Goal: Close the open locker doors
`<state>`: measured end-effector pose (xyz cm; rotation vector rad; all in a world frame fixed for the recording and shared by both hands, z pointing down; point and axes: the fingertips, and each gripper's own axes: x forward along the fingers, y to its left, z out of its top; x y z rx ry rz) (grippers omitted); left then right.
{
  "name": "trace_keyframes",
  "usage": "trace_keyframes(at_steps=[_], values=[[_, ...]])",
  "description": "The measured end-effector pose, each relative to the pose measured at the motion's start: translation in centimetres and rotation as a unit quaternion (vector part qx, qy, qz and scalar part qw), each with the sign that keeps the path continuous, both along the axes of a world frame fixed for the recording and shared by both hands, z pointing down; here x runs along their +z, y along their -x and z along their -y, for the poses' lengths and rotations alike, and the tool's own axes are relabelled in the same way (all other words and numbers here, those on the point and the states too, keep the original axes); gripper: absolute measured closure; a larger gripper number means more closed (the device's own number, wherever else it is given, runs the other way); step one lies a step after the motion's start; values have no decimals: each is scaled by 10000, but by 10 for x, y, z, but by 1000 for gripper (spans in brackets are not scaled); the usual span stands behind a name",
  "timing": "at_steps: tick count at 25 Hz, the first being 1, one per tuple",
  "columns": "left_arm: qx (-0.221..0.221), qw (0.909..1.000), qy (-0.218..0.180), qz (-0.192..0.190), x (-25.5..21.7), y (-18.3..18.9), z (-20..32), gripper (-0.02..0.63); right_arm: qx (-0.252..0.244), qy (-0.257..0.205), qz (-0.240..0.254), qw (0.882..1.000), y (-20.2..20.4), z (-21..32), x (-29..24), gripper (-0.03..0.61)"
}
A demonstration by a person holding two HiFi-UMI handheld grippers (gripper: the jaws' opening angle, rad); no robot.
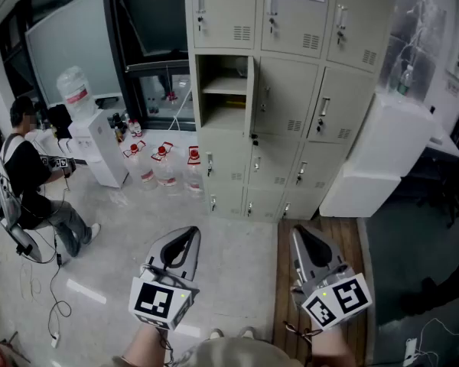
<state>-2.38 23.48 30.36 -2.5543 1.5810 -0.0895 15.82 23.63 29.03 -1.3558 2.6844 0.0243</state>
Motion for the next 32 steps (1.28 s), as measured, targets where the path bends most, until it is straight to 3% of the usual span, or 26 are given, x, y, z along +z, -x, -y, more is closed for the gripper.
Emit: trace_keyframes(at_steps=[5,12,22,32], values=[[-33,10000,-15,78,2,-7,4,607,-24,24,132,9999,-10,6,2,572],[27,9996,125,-262,4,-26,8,607,-152,64,138,9998,-28,9,6,572],[-314,9994,133,-82,17,-44,10,606,-417,168,114,9989,-51,18,22,572],[-399,9992,97,0,30,-43,28,606,-557,131,169,9982,-45,45,35,572]])
